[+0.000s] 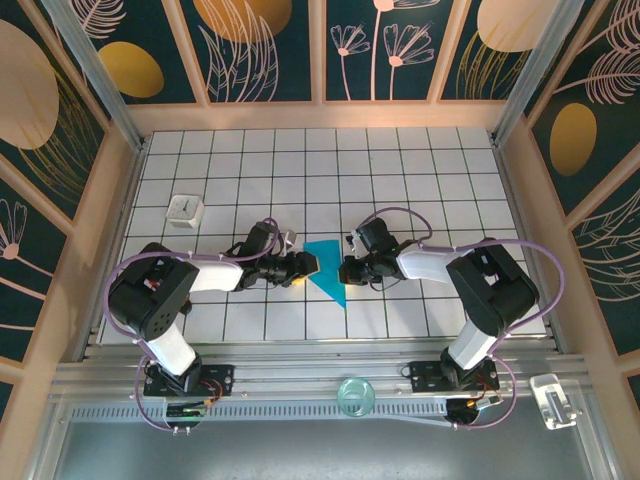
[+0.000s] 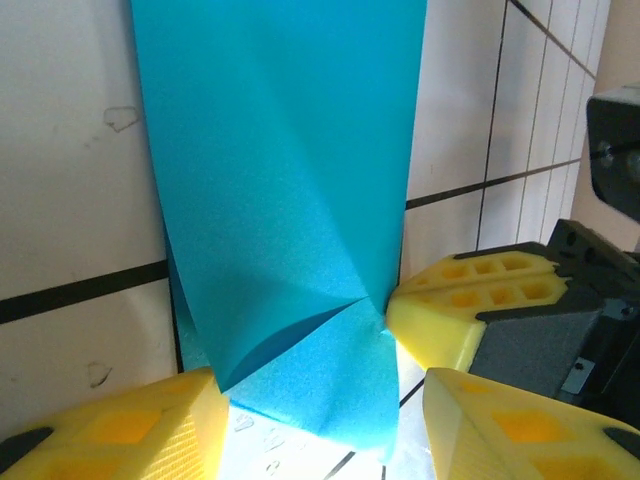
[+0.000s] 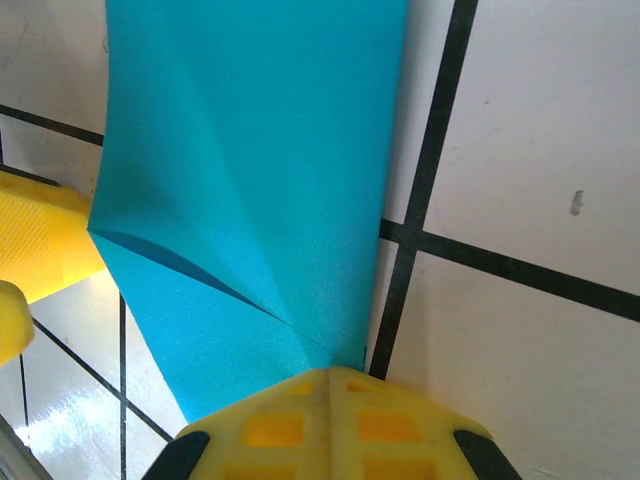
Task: Fold a paper plane with a square sheet of paper (pick it up from the middle)
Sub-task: Fourth fold the wing at the center of the table.
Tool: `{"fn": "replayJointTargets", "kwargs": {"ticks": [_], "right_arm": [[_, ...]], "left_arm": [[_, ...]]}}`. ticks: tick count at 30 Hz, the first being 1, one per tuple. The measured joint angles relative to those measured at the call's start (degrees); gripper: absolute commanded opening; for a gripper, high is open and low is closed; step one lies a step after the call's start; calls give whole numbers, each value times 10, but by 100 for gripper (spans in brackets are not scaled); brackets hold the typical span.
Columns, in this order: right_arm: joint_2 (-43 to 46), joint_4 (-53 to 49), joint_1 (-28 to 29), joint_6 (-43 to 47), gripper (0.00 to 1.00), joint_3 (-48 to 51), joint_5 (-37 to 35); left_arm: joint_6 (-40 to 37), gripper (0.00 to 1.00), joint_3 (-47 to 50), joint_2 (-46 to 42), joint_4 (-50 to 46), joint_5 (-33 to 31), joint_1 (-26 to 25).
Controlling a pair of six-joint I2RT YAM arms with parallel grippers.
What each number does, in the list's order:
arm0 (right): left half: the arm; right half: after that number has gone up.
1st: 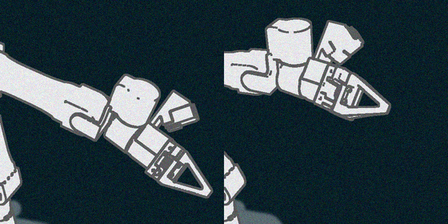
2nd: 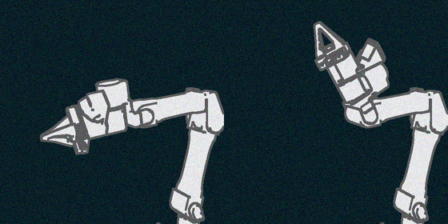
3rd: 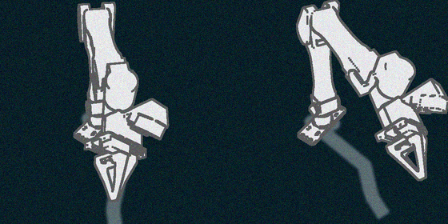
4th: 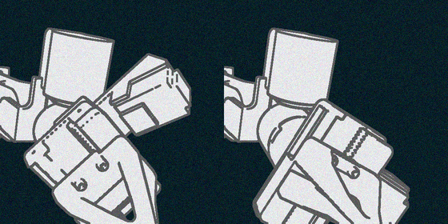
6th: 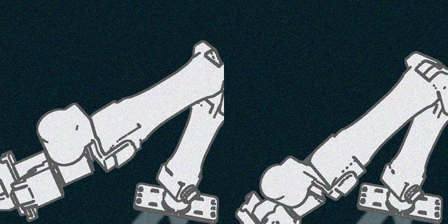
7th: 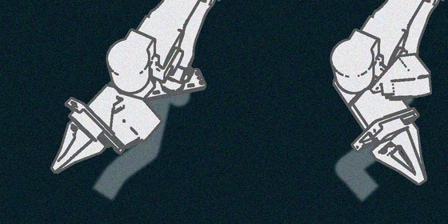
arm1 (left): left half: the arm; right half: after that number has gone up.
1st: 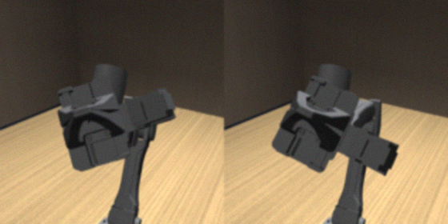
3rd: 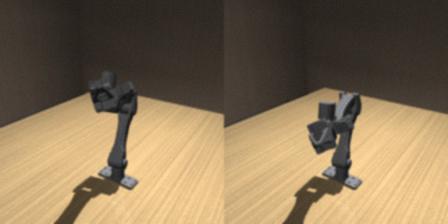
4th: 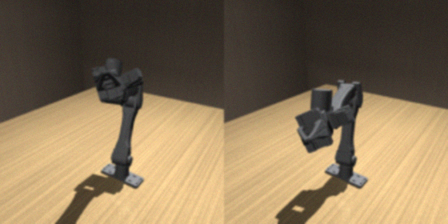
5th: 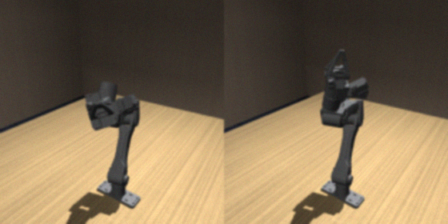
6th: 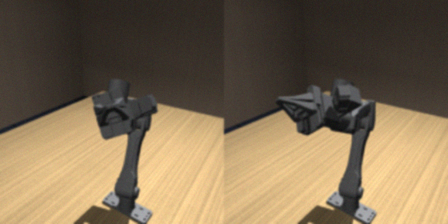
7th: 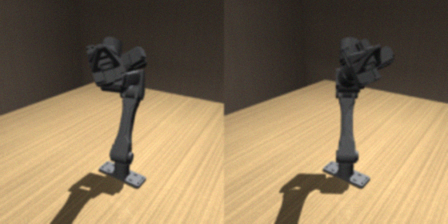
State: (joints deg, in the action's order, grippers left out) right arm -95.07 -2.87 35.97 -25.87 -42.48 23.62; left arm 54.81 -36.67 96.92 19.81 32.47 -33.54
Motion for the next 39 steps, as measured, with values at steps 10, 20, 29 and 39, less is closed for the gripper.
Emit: {"fn": "replayJointTargets", "kwargs": {"ticks": [10,20,29,39], "right_arm": [[0,4,0,0,0,2,0],[0,5,0,0,0,2,0],[0,5,0,5,0,2,0],[15,-26,0,43,17,-10,-21]], "left_arm": [[23,36,0,25,40,2,1],[-23,24,-5,35,25,5,4],[-42,5,-5,40,19,5,6],[21,0,15,-31,6,-26,4]]}}
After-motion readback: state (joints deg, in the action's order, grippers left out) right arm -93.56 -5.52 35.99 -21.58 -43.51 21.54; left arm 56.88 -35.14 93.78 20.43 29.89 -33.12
